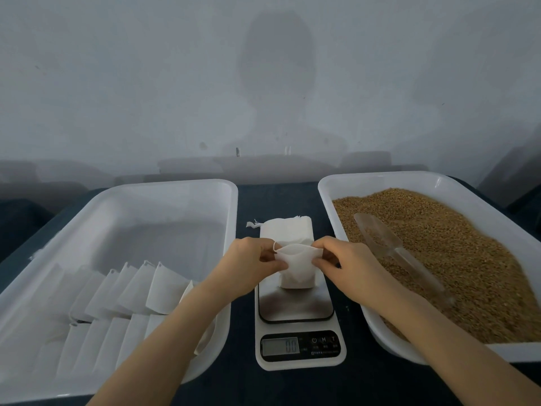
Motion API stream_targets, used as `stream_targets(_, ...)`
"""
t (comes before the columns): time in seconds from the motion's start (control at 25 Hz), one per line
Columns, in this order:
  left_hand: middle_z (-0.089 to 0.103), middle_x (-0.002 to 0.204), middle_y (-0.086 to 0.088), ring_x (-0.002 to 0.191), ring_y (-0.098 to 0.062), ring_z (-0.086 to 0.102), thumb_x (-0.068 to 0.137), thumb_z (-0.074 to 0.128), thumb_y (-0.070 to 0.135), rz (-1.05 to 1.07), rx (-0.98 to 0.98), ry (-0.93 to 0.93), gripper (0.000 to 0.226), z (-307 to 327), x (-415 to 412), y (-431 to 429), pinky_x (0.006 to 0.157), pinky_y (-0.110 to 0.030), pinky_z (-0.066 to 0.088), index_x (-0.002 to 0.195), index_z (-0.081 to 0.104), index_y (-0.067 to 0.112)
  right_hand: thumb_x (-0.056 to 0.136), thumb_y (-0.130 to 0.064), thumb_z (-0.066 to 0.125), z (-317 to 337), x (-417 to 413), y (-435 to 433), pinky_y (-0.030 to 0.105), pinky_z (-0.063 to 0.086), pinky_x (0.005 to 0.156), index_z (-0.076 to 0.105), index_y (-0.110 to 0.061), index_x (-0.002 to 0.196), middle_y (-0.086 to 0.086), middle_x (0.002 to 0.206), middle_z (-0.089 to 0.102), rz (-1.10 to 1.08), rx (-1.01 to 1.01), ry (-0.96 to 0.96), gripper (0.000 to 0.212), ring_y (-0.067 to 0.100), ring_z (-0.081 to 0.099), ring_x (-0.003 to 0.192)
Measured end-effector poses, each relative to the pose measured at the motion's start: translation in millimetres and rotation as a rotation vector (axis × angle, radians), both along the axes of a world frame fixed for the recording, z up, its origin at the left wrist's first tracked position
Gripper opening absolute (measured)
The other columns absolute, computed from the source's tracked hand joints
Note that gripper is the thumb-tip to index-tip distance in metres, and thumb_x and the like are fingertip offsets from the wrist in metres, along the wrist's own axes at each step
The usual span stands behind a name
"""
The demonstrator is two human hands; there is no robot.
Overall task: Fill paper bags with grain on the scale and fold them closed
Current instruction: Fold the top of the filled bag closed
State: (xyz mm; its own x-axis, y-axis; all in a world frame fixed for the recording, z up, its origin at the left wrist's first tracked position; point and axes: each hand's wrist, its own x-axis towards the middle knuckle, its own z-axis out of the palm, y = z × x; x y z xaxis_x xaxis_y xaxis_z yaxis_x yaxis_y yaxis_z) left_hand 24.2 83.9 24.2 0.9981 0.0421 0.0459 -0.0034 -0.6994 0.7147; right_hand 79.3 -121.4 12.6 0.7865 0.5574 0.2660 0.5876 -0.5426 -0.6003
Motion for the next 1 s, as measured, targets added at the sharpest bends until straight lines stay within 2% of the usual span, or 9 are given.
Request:
stream_targets(0.08,0.069,0.083,0.012,0.074,0.000,0.062,0.084,0.071,0.027,-0.009,0.026,0.003,0.017,0.2,0.2,-0.4,0.067,-0.006,0.045,0.100,0.072,0.021,0.090,-0.022,0.062,-0.4,-0.3,-0.3,0.019,0.050,0.072,0.062,-0.024,0.104,-0.010,0.083,0.066,-0.004,-0.006,0.004,0.014,0.002,0.061,0.077)
stream_targets(0.24,0.071,0.087,0.008,0.080,-0.006,0.065,0.084,0.071,0.027,-0.003,0.037,-0.001,0.018,0.9,-0.4,-0.7,0.073,-0.015,0.051,0.101,0.072,0.019,0.090,-0.022,0.062,-0.2,-1.2,-0.2,0.020,0.049,0.073,0.063,-0.022,0.105,-0.009,0.083,0.066,-0.009,-0.014,0.002,0.016,0.004,0.061,0.077)
stream_targets(0.4,0.070,0.086,0.011,0.080,-0.005,0.064,0.084,0.071,0.027,0.004,0.041,0.011,0.019,-0.1,-0.4,-0.5,0.069,-0.009,0.045,0.101,0.072,0.021,0.090,-0.021,0.062,1.5,-2.2,0.3,0.024,0.051,0.072,0.063,-0.021,0.107,-0.007,0.084,0.066,-0.012,-0.017,-0.002,0.017,0.006,0.062,0.077)
stream_targets(0.52,0.072,0.089,0.008,0.082,-0.008,0.065,0.084,0.071,0.028,0.006,0.039,0.018,0.019,-0.4,0.3,-1.2,0.074,-0.014,0.049,0.101,0.072,0.020,0.090,-0.021,0.062,2.2,-3.5,-0.1,0.023,0.051,0.073,0.063,-0.021,0.107,-0.007,0.085,0.066,-0.014,-0.013,0.002,0.017,0.006,0.062,0.078)
stream_targets(0.64,0.068,0.081,0.014,0.076,-0.002,0.063,0.083,0.071,0.029,0.006,0.054,0.013,0.016,-0.2,0.3,-1.0,0.064,-0.003,0.042,0.098,0.072,0.023,0.090,-0.021,0.061,3.0,-4.1,-0.1,0.022,0.052,0.073,0.062,-0.021,0.108,-0.008,0.085,0.066,-0.018,-0.019,0.009,0.018,0.005,0.062,0.078)
stream_targets(0.72,0.065,0.077,0.017,0.072,0.002,0.061,0.083,0.071,0.029,0.004,0.061,0.011,0.016,-0.2,0.6,-0.8,0.061,0.000,0.039,0.099,0.072,0.023,0.090,-0.022,0.061,3.8,-4.1,0.3,0.021,0.052,0.074,0.062,-0.022,0.108,-0.008,0.086,0.066,-0.023,-0.024,0.011,0.018,0.005,0.062,0.079)
stream_targets(0.88,0.068,0.082,0.013,0.077,-0.003,0.063,0.083,0.071,0.029,0.005,0.070,0.010,0.018,-0.2,0.8,-1.2,0.064,-0.005,0.042,0.099,0.071,0.023,0.090,-0.022,0.061,4.7,-5.3,0.0,0.020,0.051,0.075,0.062,-0.021,0.108,-0.009,0.087,0.066,-0.018,-0.022,0.014,0.018,0.004,0.062,0.080)
stream_targets(1.0,0.068,0.081,0.013,0.079,-0.005,0.064,0.082,0.072,0.029,0.004,0.062,0.009,0.016,0.6,-0.3,-1.5,0.066,-0.007,0.044,0.098,0.071,0.023,0.090,-0.022,0.062,5.9,-6.1,0.0,0.013,0.049,0.074,0.062,-0.023,0.107,-0.015,0.083,0.062,-0.012,-0.014,0.028,0.017,-0.001,0.061,0.080)
